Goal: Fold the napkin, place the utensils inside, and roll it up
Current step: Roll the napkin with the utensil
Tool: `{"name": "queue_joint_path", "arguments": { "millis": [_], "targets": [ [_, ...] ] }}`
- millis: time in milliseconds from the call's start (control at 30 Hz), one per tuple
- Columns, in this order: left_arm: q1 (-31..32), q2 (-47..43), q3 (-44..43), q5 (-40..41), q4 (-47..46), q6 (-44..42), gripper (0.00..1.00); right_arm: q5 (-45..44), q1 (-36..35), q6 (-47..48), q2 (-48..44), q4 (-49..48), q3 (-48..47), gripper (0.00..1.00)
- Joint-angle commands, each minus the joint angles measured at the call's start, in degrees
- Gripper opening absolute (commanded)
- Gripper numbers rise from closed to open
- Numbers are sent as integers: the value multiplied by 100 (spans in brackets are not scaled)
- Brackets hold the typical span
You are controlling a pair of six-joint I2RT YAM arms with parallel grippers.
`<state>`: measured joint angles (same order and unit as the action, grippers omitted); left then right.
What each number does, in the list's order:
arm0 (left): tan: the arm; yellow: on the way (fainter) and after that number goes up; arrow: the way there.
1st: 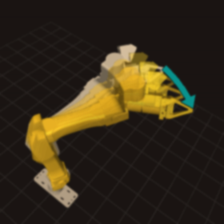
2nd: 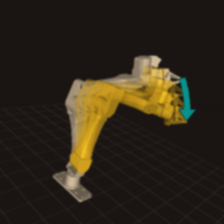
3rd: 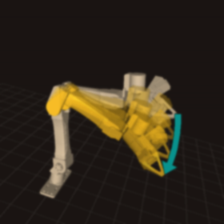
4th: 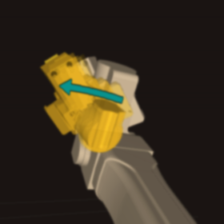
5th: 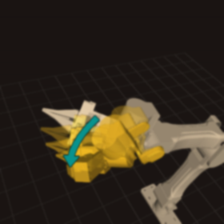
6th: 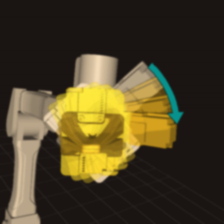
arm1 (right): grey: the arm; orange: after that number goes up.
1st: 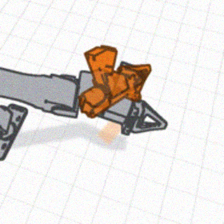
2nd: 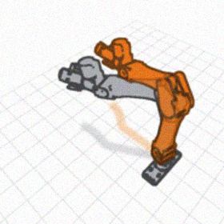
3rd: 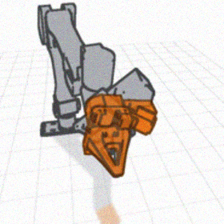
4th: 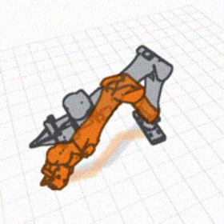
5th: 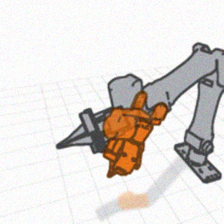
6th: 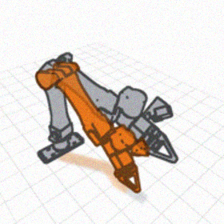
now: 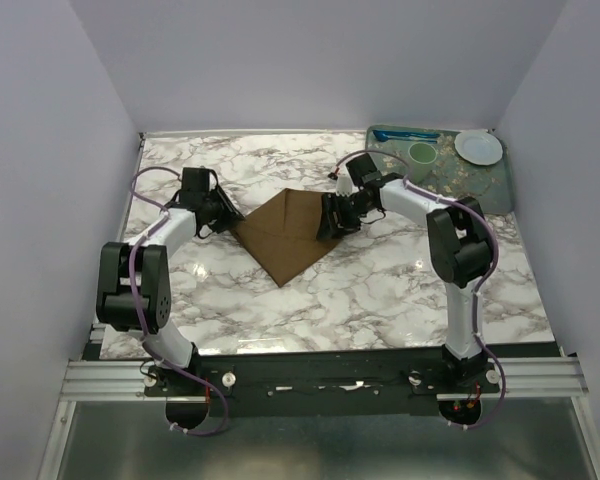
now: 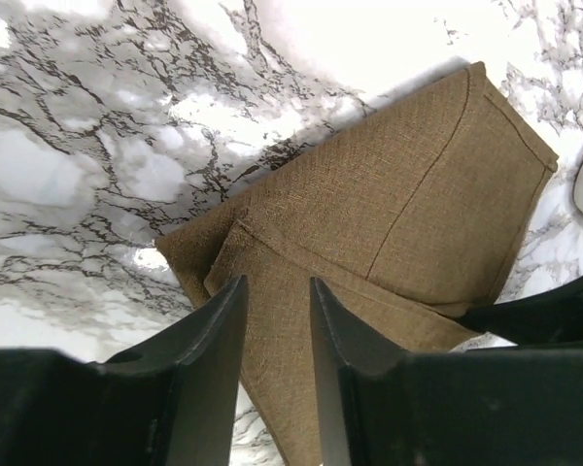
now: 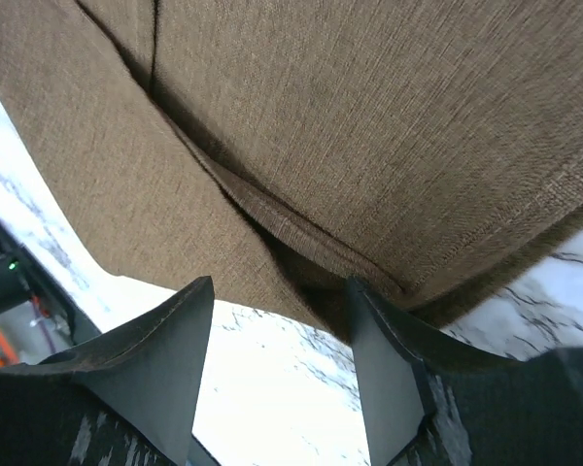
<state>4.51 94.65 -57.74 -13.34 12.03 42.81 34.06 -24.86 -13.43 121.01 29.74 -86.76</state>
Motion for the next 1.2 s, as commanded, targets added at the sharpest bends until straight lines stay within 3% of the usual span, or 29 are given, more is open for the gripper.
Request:
{"name": "queue_joint_path", "arguments": {
  "millis": [0, 67, 200, 267, 500, 633, 667, 733, 1033, 1167],
  "targets": [
    [-64, -596, -335, 349, 404, -281, 44, -1021, -132, 358, -403, 567, -525, 67],
    [-161, -886, -335, 394, 536, -247, 48, -1523, -378, 508, -534, 700, -683, 74],
    [-337, -1238, -177, 631, 1028, 174, 50, -3996, -1124, 727, -903, 587, -518, 91],
    [-407, -1379, 68, 491, 1090, 429, 47, -4416, -1695, 877, -1017, 472, -456, 95],
    [-759, -2582, 852, 1983, 1573, 1660, 45, -6180, -3199, 834, -458, 270, -1017, 95],
    [-803, -2619, 624, 2608, 2188, 1889, 45, -6561, -3806, 1009, 184, 304, -1736, 86],
    [-846, -2566, 562, 2644, 2259, 1881, 45, -6588, -3876, 1018, 317, 348, -1852, 76],
    [-1048, -2478, 588, 2417, 2295, 1863, 45, -6685, -4025, 1018, 693, 559, -2142, 66],
    [-1233, -2320, 790, 2011, 2286, 1924, 46, -6712, -4237, 1114, 1328, 850, -2820, 64],
    [-1234, -2320, 834, 2020, 2286, 1960, 46, -6720, -4246, 1123, 1487, 894, -2890, 57]
  ]
}}
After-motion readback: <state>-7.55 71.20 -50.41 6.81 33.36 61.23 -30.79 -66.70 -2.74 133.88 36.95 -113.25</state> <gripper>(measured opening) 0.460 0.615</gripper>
